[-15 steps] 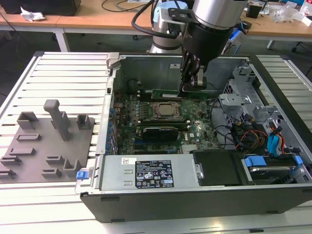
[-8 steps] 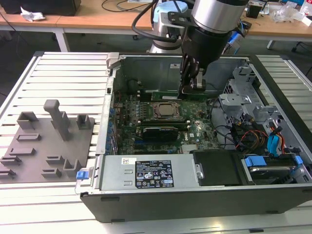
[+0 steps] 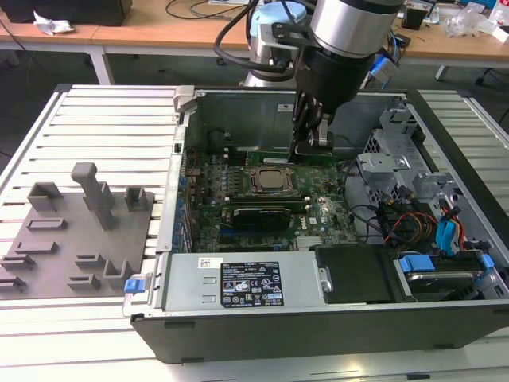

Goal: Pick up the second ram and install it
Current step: 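Insert the second ram into the second slot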

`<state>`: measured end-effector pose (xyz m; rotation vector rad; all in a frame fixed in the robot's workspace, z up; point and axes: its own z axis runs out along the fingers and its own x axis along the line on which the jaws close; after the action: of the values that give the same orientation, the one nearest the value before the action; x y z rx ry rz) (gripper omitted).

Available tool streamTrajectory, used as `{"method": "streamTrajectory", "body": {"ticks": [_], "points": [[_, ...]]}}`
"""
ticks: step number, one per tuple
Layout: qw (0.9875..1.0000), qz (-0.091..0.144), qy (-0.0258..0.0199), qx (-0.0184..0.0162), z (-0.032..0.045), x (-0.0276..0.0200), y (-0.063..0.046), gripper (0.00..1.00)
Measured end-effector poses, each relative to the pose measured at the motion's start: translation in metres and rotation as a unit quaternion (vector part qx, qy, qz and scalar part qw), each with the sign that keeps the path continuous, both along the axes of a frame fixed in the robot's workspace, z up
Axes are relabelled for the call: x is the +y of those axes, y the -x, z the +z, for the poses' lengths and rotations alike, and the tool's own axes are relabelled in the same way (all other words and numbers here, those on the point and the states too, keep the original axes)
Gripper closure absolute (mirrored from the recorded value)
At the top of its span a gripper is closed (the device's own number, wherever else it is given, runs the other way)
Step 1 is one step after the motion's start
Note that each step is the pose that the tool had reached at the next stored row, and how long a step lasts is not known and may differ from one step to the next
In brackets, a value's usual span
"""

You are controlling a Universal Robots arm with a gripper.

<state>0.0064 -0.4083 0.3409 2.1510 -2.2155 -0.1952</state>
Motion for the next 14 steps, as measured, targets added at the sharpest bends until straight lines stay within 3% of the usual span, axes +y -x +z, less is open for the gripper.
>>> {"method": "streamTrajectory", "body": {"ticks": [14], "points": [[1.0000,0.000,0.0000,0.0000,-0.0134,0.0013,0.000,0.87]]}}
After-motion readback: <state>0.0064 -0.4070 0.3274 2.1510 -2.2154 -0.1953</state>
